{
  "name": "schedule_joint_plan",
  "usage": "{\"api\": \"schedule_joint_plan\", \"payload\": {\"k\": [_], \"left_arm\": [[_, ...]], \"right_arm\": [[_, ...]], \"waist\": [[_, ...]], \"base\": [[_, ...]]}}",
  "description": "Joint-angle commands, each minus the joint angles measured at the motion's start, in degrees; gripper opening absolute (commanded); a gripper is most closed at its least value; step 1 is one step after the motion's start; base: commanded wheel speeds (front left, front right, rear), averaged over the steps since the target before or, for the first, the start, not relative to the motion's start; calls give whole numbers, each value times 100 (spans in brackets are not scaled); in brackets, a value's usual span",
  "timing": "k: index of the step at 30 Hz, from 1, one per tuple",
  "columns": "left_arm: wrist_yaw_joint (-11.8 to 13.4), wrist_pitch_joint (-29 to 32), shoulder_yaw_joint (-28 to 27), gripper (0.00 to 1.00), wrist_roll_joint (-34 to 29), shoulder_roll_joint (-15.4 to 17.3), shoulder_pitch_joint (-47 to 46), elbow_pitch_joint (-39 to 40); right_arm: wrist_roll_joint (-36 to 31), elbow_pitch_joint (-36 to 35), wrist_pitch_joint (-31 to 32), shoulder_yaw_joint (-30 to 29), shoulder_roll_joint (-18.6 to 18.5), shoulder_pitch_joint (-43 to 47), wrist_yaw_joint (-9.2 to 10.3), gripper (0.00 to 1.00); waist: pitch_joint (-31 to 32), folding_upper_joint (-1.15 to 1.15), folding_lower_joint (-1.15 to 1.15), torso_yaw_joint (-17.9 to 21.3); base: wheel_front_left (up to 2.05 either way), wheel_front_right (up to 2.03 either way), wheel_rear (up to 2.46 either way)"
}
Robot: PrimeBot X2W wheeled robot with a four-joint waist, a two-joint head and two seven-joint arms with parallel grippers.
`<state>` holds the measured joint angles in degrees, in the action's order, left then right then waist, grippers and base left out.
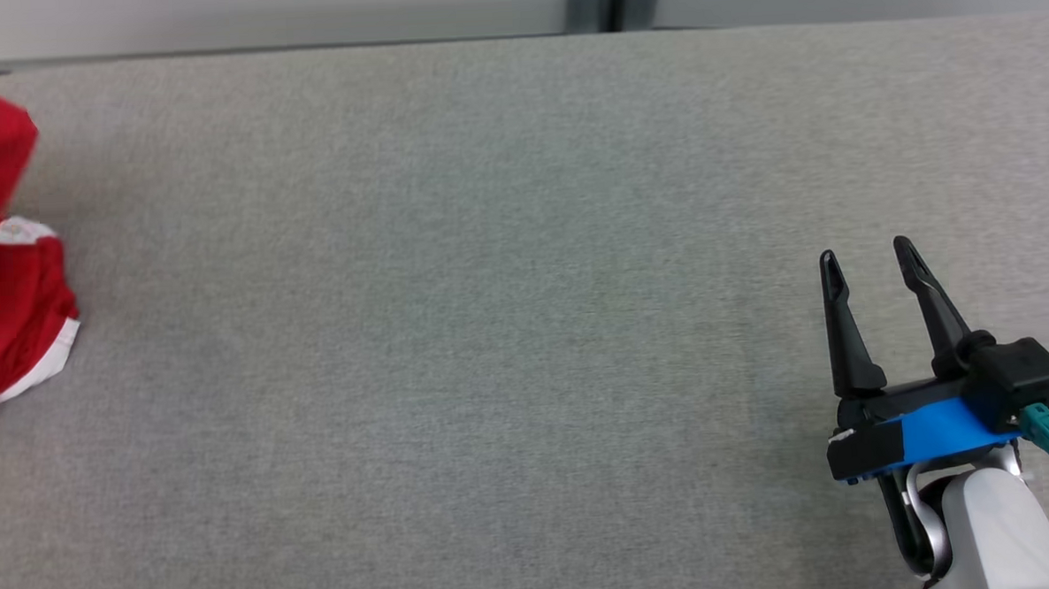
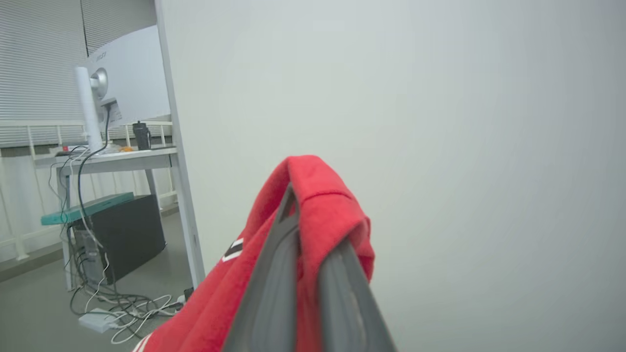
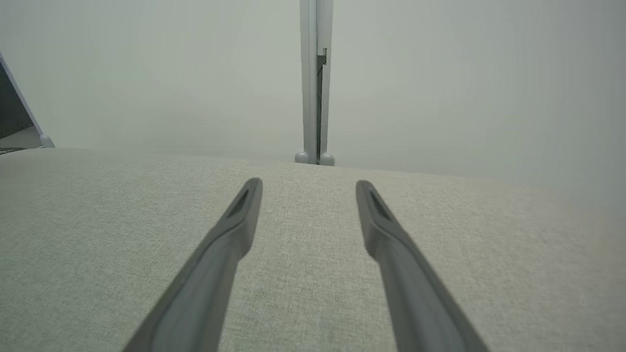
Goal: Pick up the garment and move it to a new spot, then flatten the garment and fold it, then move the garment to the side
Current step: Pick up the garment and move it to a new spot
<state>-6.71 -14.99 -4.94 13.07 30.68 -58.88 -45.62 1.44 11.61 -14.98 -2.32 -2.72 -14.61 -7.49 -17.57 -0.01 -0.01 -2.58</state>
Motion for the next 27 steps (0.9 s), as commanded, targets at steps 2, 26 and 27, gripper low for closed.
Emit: {"api": "schedule_joint_plan", "payload": {"k": [2, 26, 27], "left_arm": [[-50, -24, 218, 0, -37, -179, -247, 488], [-72, 1045, 2387, 0, 314, -1721, 110, 2477], [-71, 1035, 2461, 0, 325, -1773, 292, 2450]], "right_arm": [[136, 11, -27, 39, -30, 101, -1, 100], [1079, 5, -26, 377, -28, 67, -1, 100], [1079, -2, -26, 370, -28, 72, -1, 100]], "waist": [[246, 1, 1, 258], [310, 1, 1, 1897], [308, 1, 1, 1904]], "base": [[0, 0, 0], [0, 0, 0], [0, 0, 0]]}}
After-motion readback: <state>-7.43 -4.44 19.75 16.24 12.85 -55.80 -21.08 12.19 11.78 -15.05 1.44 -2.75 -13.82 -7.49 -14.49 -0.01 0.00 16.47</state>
